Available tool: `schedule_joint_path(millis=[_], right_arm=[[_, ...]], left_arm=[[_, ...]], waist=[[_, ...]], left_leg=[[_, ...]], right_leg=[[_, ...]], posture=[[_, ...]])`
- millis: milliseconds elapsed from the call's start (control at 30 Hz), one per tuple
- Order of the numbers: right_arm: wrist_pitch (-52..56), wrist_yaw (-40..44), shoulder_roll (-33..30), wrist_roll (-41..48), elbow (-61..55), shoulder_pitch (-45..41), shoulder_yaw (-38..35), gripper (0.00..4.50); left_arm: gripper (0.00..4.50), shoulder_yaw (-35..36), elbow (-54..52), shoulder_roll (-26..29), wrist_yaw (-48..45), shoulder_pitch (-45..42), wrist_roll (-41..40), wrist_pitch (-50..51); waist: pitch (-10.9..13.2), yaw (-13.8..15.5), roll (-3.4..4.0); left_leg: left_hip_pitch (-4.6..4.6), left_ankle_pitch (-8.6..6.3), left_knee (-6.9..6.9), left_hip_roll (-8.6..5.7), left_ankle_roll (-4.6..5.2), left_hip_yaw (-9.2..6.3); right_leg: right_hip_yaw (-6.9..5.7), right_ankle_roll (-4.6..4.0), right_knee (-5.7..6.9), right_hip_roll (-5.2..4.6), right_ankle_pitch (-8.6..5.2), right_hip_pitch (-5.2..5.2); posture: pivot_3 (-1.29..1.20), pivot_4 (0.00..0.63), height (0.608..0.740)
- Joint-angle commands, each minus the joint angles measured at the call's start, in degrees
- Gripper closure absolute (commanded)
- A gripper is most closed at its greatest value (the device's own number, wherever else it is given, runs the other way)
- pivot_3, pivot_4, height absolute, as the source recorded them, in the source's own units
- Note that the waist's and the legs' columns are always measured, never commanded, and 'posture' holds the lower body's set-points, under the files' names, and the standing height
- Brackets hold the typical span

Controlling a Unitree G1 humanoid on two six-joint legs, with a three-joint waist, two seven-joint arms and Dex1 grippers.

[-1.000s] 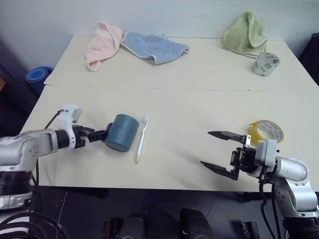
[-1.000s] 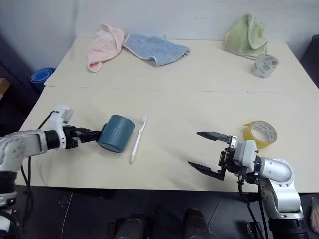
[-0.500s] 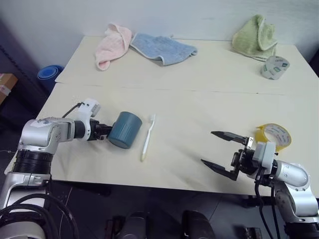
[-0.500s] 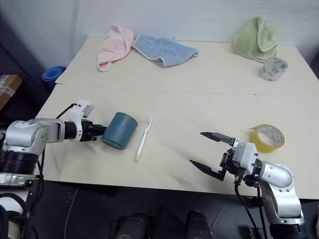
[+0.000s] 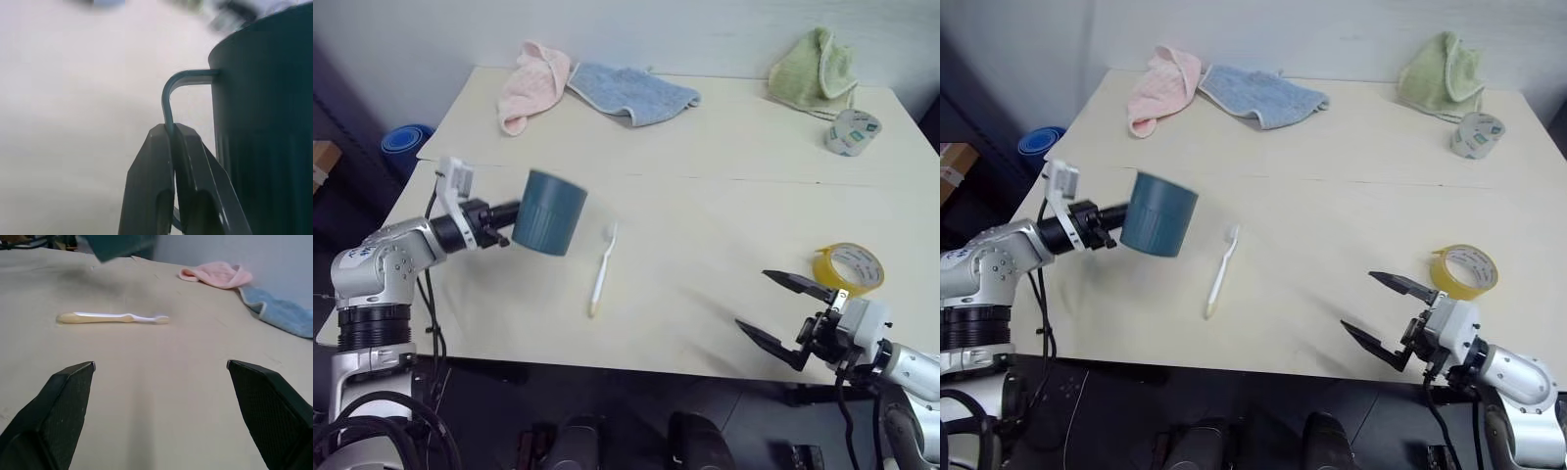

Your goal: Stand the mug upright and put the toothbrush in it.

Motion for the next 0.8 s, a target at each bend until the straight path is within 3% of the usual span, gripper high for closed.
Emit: schedule_joint_path(millis=[33,67,167,233,333,467,533,567,800], right_arm=[[-6.8,-1.5,0.4,-1.9,2.7,1.7,-5.3,0.0],[-7.5,-1.6,0.4,-2.1,3.4,2.0,-5.7,0.0],[-13.0,-1.7,0.8,-3.3,7.6,4.2,-8.4,0.0],[-15.2,-1.8,0.8,-3.4,8.7,5.0,-9.0,0.0],[-17.1,-2.2,1.0,-2.5,8.6,7.0,-9.9,0.0],[-18.3,-2.4,1.2,-1.6,7.2,10.1,-10.2,0.0],[-18.5,-3.1,1.7,-1.2,6.2,10.9,-10.2,0.0],[-18.6,-3.4,1.9,-1.0,5.8,11.2,-10.2,0.0],[-18.6,-3.2,1.2,-0.8,7.2,9.0,-8.4,0.0]], left_arm=[[4.48,-5.1,-2.2,-13.0,0.2,-3.2,4.3,-22.2],[4.48,-5.8,-1.2,-15.2,0.1,-3.5,5.8,-26.8],[4.48,-12.6,13.2,-28.7,4.0,-6.5,16.1,-51.2],[4.48,-14.3,22.0,-32.8,7.1,-8.5,21.0,-61.6],[4.48,-18.0,33.2,-35.6,11.7,-10.9,28.5,-73.9],[4.48,-21.5,43.2,-36.2,18.6,-12.7,36.0,-80.0],[3.94,-22.7,45.0,-35.9,18.0,-12.4,37.2,-81.8],[3.89,-23.2,45.2,-35.6,18.1,-12.1,38.0,-82.7],[2.01,-22.2,41.3,-33.1,12.9,-8.7,34.6,-84.7]], waist=[[0.0,0.7,-0.03],[-0.1,0.8,-0.11],[0.0,1.5,-0.15],[0.0,1.4,-0.2],[0.0,0.2,-0.21],[0.0,-0.3,-0.21],[0.0,-0.2,-0.22],[0.0,-0.2,-0.22],[-0.1,0.0,-0.12]], left_leg=[[0.0,0.01,0.04,-0.05,0.03,-0.03],[0.0,0.01,0.06,-0.06,0.03,-0.03],[-0.02,0.02,-0.02,-0.06,0.07,0.14],[-0.07,0.02,-0.05,-0.06,0.15,0.33],[-0.01,0.0,-0.23,-0.02,0.28,0.81],[0.1,0.02,-0.38,0.02,0.31,0.89],[0.1,0.02,-0.38,0.02,0.32,0.89],[0.1,0.02,-0.37,0.02,0.32,0.9],[0.08,0.03,-0.22,0.01,0.37,0.87]], right_leg=[[0.0,0.04,-0.04,-0.03,0.02,0.07],[-0.01,0.07,-0.07,-0.03,0.04,0.08],[-0.01,0.13,-0.26,0.01,0.07,0.06],[0.0,0.17,-0.51,0.02,0.09,0.05],[0.05,0.18,-0.74,0.0,0.1,-0.02],[0.03,0.19,-0.75,0.0,0.11,-0.04],[0.03,0.19,-0.75,-0.01,0.11,-0.04],[0.04,0.19,-0.75,-0.02,0.11,-0.04],[0.05,0.23,-0.75,-0.04,0.15,0.02]], posture=[[0.0,0.15,0.74],[0.0,0.15,0.74],[0.0,0.15,0.74],[0.0,0.15,0.74],[0.0,0.15,0.74],[0.0,0.15,0.74],[0.0,0.15,0.74],[0.0,0.15,0.74],[0.0,0.15,0.74]])
